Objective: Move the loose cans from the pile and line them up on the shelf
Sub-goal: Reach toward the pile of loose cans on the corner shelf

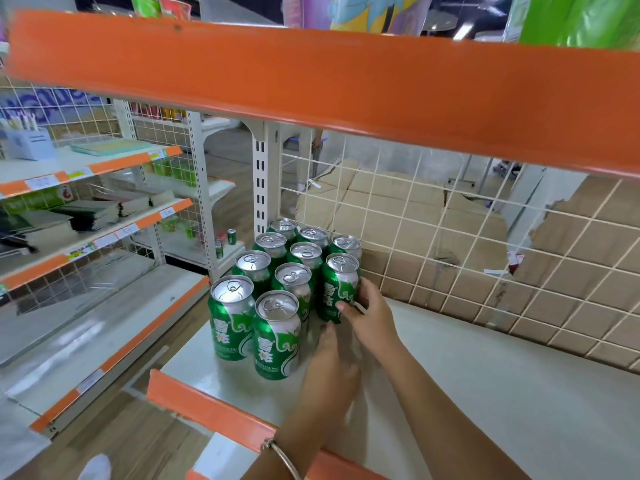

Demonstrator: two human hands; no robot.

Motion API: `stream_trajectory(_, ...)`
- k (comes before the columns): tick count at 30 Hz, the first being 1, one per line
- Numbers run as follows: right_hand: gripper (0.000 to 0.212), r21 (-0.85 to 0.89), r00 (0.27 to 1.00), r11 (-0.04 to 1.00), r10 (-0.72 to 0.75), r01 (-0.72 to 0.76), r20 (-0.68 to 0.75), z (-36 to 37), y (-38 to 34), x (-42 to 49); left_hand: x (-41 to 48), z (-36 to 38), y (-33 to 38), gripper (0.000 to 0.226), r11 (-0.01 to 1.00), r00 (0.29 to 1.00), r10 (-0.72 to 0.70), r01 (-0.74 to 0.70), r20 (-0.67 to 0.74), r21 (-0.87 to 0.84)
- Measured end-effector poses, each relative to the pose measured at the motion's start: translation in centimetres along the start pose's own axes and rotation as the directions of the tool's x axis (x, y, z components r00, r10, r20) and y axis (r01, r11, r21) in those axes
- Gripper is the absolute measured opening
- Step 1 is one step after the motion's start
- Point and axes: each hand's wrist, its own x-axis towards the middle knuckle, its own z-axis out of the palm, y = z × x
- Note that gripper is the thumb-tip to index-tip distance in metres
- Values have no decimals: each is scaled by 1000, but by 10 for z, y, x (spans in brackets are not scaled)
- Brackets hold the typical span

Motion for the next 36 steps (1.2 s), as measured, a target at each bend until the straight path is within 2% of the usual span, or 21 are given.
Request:
stream_trajectory(4,45,25,1000,999,-28,28,2,3,2,0,9,-10,-11,71,999,999,-52,52,0,5)
stream_trajectory(10,53,53,1000,999,-1,-1,28,5,5,-3,8,-24,-19,65,999,988,30,-37,154,39)
stream_trajectory(18,49,29,999,998,46,-47,23,5,-6,-10,7,-26,-21,61,997,987,51,-59,155,51)
stream_trajectory(21,41,32,995,997,71,-69,-64,5,-9,-21,2,-24,-22,58,1000,988,25,-28,152,15)
stream_trajectory(24,37,44,974,987,161,-156,-159,-5,-14,-38,2,-23,-13,62,998,980,-3,16,197,-61)
stream_trajectory(27,35,30,963,979,204,-202,-175,-36,-19,-56,6,-12,14,66,986,981,9,23,193,-164)
stream_trajectory(30,34,61,933,962,272,-266,-234,-91,-18,-86,0,15,55,78,980,975,79,-39,208,-194)
stream_trajectory(36,42,58,832,935,340,-351,-439,-238,6,-178,-44,117,156,89,960,875,228,-130,427,-246)
